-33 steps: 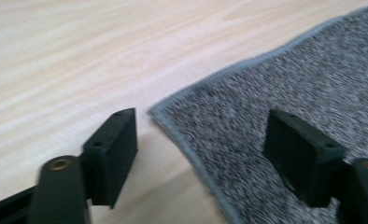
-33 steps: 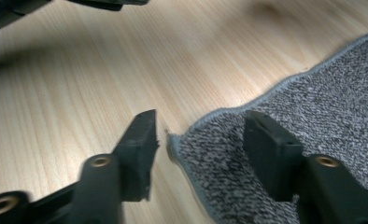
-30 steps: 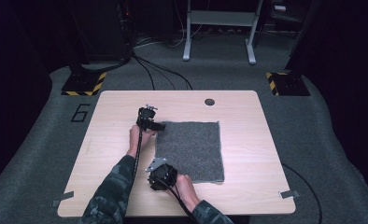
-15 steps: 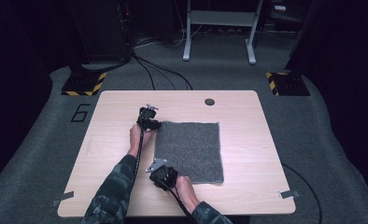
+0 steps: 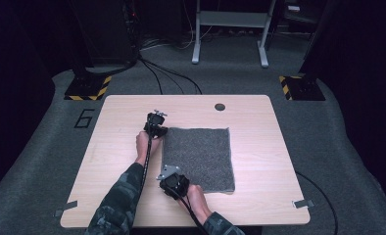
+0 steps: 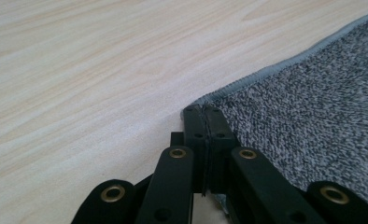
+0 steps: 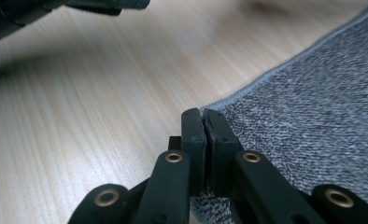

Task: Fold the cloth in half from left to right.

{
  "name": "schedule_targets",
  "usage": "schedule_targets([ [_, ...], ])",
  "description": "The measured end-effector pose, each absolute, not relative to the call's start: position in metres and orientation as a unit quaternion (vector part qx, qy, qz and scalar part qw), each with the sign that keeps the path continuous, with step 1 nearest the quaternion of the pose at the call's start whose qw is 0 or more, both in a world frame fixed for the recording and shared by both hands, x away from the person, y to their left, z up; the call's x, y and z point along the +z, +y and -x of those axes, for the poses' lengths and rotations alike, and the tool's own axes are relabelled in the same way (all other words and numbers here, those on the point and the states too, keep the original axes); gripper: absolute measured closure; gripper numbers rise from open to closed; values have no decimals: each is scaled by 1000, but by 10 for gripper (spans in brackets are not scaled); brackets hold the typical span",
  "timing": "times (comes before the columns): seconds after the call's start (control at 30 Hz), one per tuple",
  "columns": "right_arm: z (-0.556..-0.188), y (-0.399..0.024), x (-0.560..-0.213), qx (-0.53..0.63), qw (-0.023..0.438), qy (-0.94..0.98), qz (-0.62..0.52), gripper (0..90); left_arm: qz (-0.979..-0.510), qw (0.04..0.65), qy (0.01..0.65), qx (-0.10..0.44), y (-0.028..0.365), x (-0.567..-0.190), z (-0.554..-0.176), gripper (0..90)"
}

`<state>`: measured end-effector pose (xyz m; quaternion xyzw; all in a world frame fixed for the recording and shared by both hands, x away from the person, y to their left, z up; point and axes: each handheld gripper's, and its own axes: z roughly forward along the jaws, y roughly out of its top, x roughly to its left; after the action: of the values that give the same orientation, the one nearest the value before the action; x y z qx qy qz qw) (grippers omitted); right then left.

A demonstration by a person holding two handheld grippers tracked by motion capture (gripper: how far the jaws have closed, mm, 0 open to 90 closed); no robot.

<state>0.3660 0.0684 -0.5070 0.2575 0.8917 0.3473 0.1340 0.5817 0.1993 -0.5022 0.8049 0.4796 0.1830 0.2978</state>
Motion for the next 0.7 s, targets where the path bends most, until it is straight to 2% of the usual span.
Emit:
schedule_targets([
  [0.7,-366,57,-476,404,153,863,-260,886,-803,289,470,226,213,-452,-579,900],
])
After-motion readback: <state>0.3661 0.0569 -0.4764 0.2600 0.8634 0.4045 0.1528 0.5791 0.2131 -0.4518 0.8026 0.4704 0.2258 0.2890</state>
